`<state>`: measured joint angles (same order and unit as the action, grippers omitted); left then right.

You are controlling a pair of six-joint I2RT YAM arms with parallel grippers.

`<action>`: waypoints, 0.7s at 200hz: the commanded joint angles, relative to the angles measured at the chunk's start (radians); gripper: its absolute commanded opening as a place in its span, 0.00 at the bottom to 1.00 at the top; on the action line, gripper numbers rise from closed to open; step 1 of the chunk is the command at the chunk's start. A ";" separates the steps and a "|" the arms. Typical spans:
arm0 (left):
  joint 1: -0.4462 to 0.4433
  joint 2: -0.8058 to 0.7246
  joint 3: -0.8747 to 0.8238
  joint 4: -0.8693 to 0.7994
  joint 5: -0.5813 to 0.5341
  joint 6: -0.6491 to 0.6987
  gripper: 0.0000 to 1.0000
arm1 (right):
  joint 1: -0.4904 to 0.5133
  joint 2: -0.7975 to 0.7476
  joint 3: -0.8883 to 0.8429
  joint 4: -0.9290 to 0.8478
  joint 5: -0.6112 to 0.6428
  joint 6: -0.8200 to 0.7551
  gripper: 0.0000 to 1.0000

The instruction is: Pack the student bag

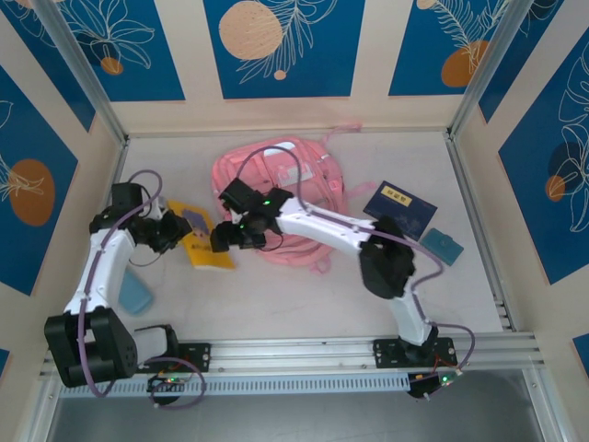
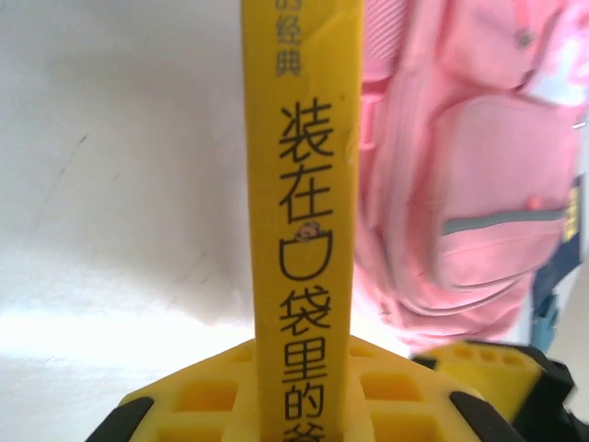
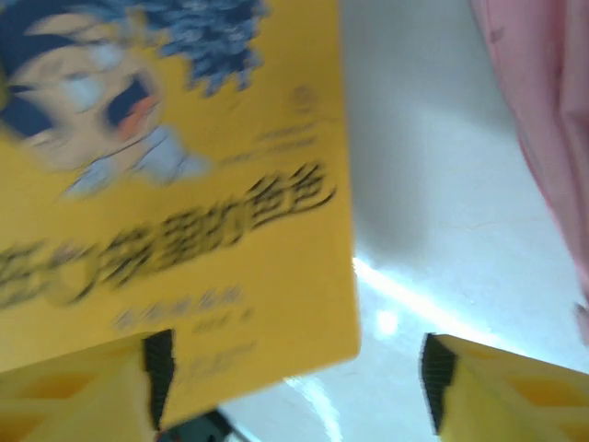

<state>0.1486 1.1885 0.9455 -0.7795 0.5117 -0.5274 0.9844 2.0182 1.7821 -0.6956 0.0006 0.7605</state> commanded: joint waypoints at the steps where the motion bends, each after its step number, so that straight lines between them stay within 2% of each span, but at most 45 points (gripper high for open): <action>1: -0.011 -0.064 0.020 0.144 0.123 -0.162 0.00 | -0.042 -0.179 -0.171 0.181 0.033 0.059 0.80; 30: -0.067 -0.103 0.010 0.350 0.132 -0.381 0.01 | -0.108 -0.349 -0.372 0.343 -0.008 0.158 0.84; 81: -0.206 -0.134 -0.026 0.626 -0.029 -0.697 0.02 | -0.214 -0.634 -0.766 0.714 -0.033 0.442 0.91; 94: -0.256 -0.135 -0.030 0.679 -0.074 -0.760 0.02 | -0.235 -0.674 -0.811 0.778 -0.065 0.494 0.93; 109: -0.320 -0.133 -0.021 0.698 -0.142 -0.797 0.02 | -0.249 -0.701 -0.851 0.839 -0.084 0.576 1.00; 140: -0.423 -0.125 -0.020 0.741 -0.255 -0.856 0.02 | -0.259 -0.710 -0.868 0.935 -0.136 0.708 0.99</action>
<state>-0.2173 1.0809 0.9123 -0.1844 0.3676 -1.2816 0.7303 1.3289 0.9230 0.0845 -0.0692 1.3113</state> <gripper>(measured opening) 0.149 0.994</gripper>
